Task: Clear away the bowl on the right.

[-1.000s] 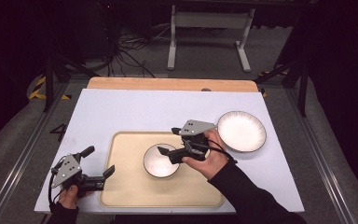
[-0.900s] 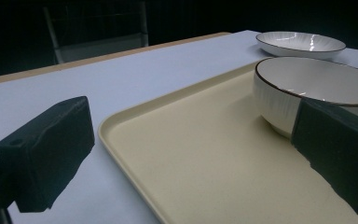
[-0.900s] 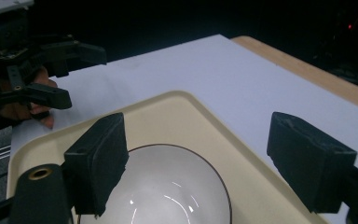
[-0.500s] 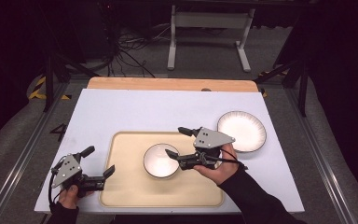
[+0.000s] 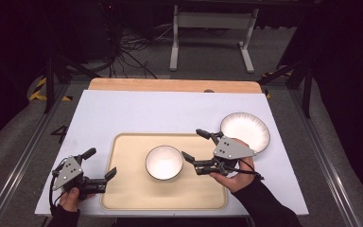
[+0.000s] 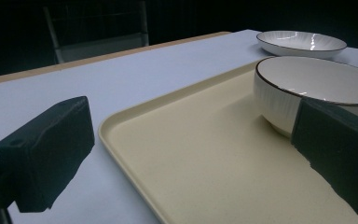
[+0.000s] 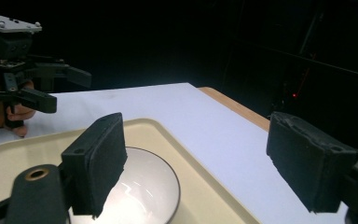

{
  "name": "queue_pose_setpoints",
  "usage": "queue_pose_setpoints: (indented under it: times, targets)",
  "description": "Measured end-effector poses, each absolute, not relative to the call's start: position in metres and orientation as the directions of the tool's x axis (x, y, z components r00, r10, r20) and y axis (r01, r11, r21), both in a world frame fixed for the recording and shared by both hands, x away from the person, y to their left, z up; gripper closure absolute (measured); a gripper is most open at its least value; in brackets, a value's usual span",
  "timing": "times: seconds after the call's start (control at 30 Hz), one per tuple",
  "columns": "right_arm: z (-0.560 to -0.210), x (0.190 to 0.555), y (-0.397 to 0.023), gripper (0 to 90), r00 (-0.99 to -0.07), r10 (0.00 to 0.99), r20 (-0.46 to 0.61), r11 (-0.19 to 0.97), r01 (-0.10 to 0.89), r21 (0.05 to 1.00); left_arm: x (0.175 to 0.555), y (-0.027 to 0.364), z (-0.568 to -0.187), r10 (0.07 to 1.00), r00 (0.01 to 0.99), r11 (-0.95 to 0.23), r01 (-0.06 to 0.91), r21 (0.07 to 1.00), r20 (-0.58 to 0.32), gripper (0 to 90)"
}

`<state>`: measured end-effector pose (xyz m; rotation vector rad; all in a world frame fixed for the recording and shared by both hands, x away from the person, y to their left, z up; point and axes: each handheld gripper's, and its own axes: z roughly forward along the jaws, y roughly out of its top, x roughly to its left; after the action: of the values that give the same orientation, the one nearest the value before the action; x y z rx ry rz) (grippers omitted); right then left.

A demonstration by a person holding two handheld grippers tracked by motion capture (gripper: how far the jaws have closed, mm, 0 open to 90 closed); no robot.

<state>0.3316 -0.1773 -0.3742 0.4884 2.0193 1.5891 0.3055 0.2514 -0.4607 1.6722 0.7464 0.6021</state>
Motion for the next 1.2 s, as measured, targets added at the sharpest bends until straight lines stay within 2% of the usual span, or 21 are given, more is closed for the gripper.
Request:
queue_pose_setpoints:
  times: [0.53, 1.2]
  targets:
    - [-0.375, 0.328, -0.218, 17.5, -0.751, 0.632, -0.192, 0.258, -0.030, 0.966, 0.306, 0.251, -0.461, 0.747, 0.664, -0.149, 0.159, 0.976, 0.006, 0.1]
    - [-0.403, 0.327, -0.247, 16.0, -0.694, 0.694, -0.191, 0.268, 0.003, 0.963, 0.306, 0.251, -0.461, 0.748, 0.664, -0.144, 0.160, 0.976, 0.002, 0.1]
